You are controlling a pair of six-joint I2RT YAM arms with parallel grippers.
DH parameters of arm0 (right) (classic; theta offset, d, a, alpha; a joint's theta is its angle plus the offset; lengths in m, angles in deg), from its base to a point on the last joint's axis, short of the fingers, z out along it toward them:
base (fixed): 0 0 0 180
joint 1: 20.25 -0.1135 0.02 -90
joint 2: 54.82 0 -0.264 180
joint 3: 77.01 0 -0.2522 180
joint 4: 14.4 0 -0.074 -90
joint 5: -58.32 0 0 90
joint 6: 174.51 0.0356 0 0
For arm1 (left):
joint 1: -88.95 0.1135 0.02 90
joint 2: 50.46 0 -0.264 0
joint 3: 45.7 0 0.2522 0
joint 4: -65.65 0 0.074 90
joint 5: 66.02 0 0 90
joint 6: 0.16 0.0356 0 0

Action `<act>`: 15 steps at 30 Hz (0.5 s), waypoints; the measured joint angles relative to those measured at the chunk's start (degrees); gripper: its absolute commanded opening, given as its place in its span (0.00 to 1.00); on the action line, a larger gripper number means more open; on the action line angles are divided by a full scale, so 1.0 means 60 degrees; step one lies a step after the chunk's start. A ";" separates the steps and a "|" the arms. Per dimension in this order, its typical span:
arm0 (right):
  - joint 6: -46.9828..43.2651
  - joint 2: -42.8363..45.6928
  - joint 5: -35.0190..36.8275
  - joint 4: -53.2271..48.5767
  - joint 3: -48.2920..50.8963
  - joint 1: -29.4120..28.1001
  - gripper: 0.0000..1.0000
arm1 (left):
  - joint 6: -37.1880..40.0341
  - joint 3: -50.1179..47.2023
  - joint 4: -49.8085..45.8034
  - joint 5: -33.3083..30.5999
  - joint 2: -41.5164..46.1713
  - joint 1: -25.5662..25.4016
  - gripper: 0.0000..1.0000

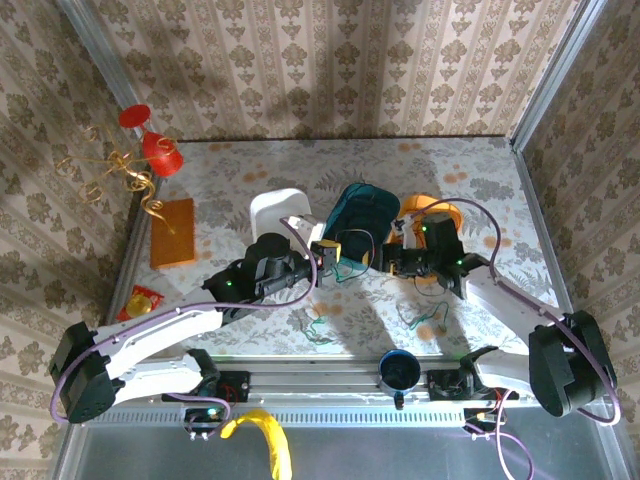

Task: Untangle the cables

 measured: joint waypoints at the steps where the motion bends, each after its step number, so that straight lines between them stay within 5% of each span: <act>1: 0.0004 -0.0033 -0.0204 0.0120 0.0004 -0.0178 0.54 | 0.0000 0.0000 0.0040 0.0015 -0.0004 0.0000 0.00; 9: 0.0142 -0.0310 -0.0918 0.1024 0.0004 -0.0871 0.49 | 0.0000 0.0000 0.0233 0.0149 -0.0095 -0.0040 0.00; 15: 0.0350 -0.0499 -0.1056 0.1330 0.0004 -0.0976 0.11 | 0.0000 0.0000 0.0324 0.0178 -0.0095 -0.0127 0.00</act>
